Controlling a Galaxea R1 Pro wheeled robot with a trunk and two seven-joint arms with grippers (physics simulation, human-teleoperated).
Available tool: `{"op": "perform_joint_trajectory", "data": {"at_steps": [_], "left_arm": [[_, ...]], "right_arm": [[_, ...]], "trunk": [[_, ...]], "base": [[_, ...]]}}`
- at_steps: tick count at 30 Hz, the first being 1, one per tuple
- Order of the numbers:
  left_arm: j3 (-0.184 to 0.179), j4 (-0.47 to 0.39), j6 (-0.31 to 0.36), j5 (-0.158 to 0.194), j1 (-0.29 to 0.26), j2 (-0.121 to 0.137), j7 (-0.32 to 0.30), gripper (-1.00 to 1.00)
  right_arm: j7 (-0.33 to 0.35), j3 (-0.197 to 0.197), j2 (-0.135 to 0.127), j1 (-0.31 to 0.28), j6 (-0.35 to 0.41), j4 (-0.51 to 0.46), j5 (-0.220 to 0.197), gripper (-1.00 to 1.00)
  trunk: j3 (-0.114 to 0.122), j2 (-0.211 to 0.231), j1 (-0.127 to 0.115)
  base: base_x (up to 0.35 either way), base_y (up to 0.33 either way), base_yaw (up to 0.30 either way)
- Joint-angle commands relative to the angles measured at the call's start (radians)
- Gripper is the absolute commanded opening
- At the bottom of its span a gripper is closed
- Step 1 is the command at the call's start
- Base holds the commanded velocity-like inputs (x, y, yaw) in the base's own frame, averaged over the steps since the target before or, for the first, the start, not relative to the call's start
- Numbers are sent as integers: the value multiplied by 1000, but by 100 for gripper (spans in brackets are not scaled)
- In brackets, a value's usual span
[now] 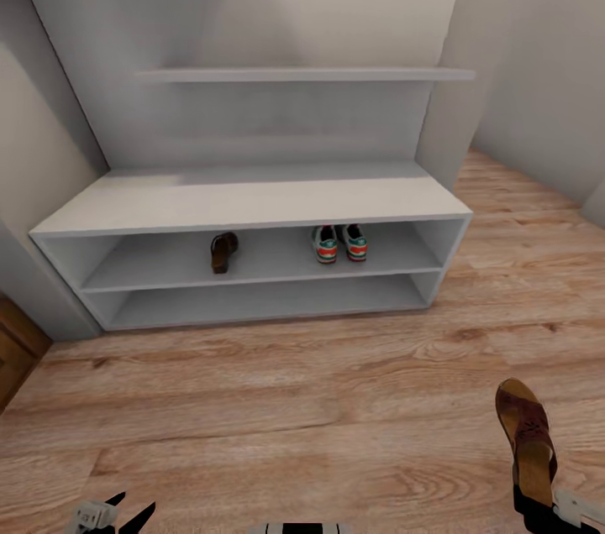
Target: Pick up the two gym shoes and the two sandals from the corridor floor and place them onto the hallstand (shoe rack) in the corridor, making sure they are on the rack and not on the floor. Arrange them so the two gym shoes are next to each other and the two sandals are next to each other.
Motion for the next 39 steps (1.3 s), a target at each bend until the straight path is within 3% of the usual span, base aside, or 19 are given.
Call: {"op": "perform_joint_trajectory", "data": {"at_steps": [1,9,26,39], "left_arm": [[1,2,-5,2,-1,0,-4,100],[1,2,-4,2,-1,0,-4,100],[1,2,-2,3,-1,0,-4,100],[0,2,-3,3,-1,-2,-2,100]], "right_arm": [[-3,1,0,0,-2,0,-12,-100],[-3,1,12,0,-2,0,-12,-100],[-3,1,13,-1,-2,0,-12,-100],[-4,1,13,0,-3,-2,-13,-100]], "trunk": [[-1,0,0],[-1,0,0],[-1,0,0],[-1,0,0]], "base": [[-142,301,0],[-126,300,0],[-90,300,0],[56,290,92]]}}
